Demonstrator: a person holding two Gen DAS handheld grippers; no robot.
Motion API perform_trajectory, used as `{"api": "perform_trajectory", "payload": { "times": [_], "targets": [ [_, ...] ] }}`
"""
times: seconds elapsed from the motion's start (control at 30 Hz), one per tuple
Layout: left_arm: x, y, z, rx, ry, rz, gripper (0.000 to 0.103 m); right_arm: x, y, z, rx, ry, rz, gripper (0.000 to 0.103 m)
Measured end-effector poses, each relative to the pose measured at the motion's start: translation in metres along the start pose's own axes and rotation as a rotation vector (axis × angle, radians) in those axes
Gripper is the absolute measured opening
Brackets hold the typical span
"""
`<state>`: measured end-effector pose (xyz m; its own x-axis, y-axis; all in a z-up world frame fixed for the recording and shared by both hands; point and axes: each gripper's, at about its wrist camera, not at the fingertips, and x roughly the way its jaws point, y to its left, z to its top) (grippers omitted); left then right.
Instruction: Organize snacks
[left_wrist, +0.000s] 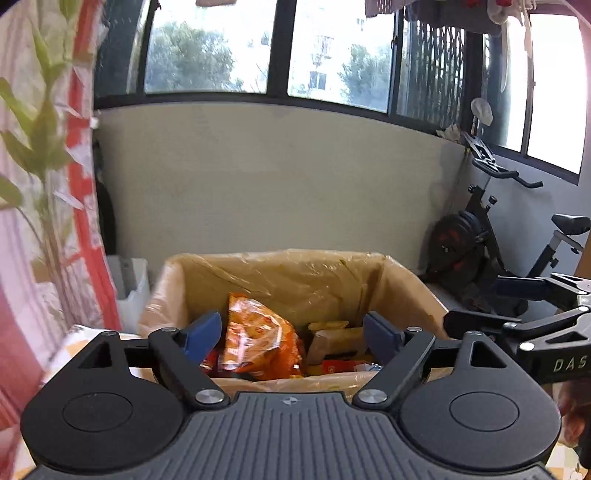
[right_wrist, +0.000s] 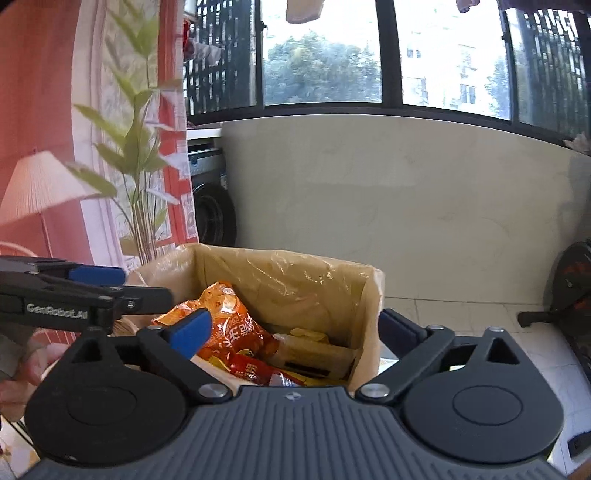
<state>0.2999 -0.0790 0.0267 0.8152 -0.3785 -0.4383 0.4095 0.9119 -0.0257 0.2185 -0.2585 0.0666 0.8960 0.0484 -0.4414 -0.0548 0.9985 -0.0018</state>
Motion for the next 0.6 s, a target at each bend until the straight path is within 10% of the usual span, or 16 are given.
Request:
{"api": "perform_trajectory", "payload": {
  "times": [0.6],
  "targets": [
    [-0.148, -0.014, 0.011, 0.113, -0.197, 0.18, 0.093, -0.122, 0.055, 0.019, 0.061, -0.167, -0.083, 0.103]
  ]
}}
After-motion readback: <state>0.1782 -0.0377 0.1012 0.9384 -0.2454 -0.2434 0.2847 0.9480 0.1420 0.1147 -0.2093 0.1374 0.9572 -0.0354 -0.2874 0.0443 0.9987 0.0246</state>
